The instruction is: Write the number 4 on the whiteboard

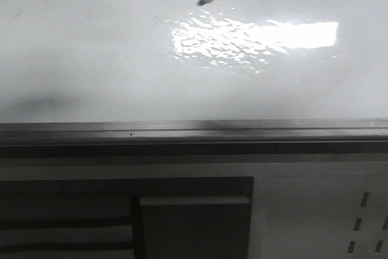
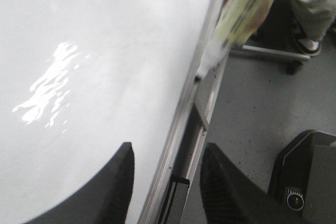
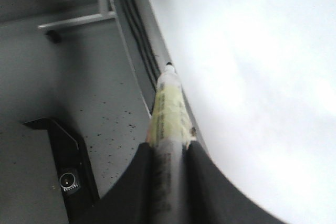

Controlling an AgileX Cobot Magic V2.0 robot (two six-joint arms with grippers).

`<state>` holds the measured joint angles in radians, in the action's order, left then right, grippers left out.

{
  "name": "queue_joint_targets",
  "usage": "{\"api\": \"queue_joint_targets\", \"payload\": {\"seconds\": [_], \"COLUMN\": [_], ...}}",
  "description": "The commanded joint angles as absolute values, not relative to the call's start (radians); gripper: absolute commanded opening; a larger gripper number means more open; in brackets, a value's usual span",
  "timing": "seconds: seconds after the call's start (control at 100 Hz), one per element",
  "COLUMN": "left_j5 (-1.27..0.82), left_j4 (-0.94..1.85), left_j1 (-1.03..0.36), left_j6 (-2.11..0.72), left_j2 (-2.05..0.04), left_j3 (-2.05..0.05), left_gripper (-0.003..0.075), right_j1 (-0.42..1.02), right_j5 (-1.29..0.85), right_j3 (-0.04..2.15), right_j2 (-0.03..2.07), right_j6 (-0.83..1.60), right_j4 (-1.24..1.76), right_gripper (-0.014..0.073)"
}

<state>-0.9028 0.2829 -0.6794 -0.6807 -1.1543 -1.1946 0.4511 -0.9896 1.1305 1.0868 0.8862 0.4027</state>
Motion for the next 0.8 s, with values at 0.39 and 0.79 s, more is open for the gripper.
{"api": "queue_joint_targets", "payload": {"seconds": [0.39,0.79], "left_j5": [-0.596,-0.589], "left_j4": [0.536,0.541], "left_j1": [-0.321,-0.316], "left_j6": [-0.588,-0.588], "left_j2": [-0.798,-0.796], "left_j3": [-0.745,-0.726], "left_gripper": [0.0281,0.0281], "right_j1": [0.439,0.32], "right_j5": [-0.584,-0.81], "right_j3": [0.822,1.037], "right_j2": [0.816,0.961], "right_j6": [0.334,0.352], "right_j4": [0.136,0.241], "right_gripper": [-0.0054,-0.0054]}}
